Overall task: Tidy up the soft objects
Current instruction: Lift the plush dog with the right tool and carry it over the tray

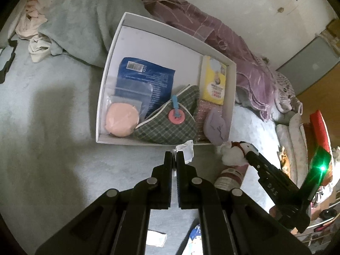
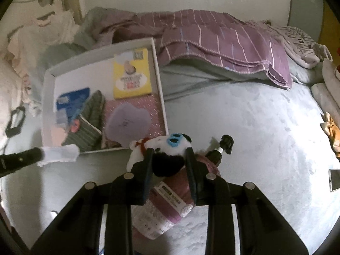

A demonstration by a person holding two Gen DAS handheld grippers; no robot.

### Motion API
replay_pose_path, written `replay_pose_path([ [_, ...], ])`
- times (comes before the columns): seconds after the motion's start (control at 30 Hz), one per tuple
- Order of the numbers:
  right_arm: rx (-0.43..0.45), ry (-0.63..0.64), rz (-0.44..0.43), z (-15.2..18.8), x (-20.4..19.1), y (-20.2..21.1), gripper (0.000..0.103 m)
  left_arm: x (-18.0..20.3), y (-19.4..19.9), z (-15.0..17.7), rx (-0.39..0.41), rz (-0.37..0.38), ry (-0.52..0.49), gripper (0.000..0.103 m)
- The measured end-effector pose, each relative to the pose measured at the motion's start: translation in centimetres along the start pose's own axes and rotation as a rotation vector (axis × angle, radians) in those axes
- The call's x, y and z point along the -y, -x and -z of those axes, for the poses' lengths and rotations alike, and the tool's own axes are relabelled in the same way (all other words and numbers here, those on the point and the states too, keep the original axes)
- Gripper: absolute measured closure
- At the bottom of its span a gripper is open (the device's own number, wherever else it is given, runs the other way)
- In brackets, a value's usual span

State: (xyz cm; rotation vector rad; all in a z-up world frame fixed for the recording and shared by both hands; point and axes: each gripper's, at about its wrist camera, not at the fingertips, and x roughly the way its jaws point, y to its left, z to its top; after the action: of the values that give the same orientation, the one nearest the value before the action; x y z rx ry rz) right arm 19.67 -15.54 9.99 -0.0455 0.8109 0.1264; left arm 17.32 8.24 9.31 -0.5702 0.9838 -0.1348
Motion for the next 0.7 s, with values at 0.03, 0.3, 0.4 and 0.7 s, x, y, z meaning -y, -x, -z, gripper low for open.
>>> replay_pose_path([
  [0.03,0.005,-0.001,-0.005,0.0,0.0,0.2,0.072,0.0,0.1,0.0,0.003,-0.001,0.002,0.101],
  [0.3,0.019,-0.009,-0.086,-0.1,-1.2,1.8,0.072,0.2,0.7,0.0,0.027,-0.02,-0.01,0.101],
  [0.4,0.032,-0.004,-0.102,-0.1,-1.7,2.5,0.072,0.0,1.2,-0.1,0.045,-0.014,-0.012,0.101],
  [0.7,0.099,-0.025,-0.229,-0.2,-4.6,3.0,0.072,-2.3,2.3,-0.6,0.103,-0.049,0.035,0.101],
])
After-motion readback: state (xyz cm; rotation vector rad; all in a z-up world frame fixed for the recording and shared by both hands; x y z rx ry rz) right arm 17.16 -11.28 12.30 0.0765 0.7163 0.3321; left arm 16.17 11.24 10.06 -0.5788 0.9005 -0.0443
